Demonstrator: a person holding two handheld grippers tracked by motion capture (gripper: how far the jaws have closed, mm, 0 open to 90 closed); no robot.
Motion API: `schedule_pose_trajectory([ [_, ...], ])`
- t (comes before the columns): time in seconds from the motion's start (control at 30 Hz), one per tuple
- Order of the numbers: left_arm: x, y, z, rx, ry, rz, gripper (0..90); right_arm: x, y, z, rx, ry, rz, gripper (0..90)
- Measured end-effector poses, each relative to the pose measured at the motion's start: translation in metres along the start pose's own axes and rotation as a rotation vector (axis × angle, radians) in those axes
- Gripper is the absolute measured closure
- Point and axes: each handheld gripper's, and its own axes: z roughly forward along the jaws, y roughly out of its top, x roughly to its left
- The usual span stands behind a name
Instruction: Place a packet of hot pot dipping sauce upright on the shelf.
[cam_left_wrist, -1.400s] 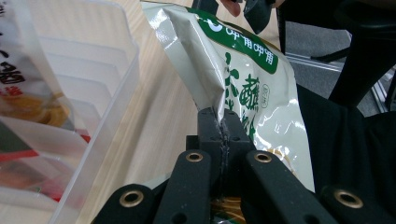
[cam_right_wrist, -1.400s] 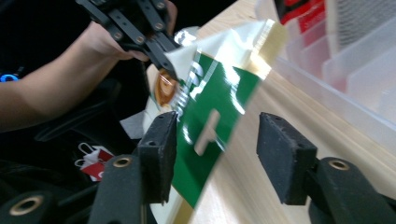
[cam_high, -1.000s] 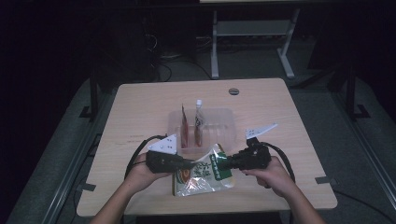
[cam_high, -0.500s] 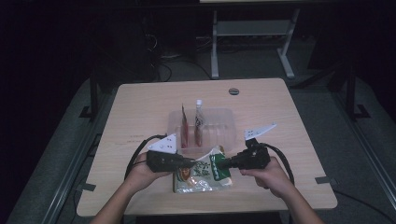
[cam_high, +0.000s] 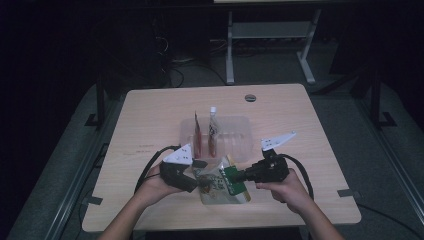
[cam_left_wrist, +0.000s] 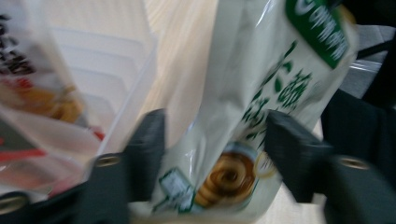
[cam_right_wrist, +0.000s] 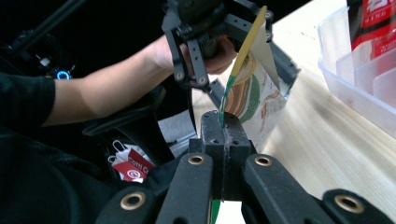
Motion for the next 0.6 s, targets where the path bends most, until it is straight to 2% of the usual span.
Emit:
schedule_pose_trajectory([
  [0.2,-0.004,-0.008,-0.008,0.008,0.061,-0.007,18.8,0.004,0.001,-0.005,-0.030,0.017,0.000,90.0],
  [0.4,-0.005,-0.013,-0.019,0.004,0.113,0.002,16.7,0.004,0.003,-0.010,-0.075,0.031,-0.002,90.0],
  [0.6,-0.004,-0.015,-0.027,-0.005,0.137,-0.005,16.0,0.005,0.003,-0.019,-0.120,0.059,0.011,90.0],
])
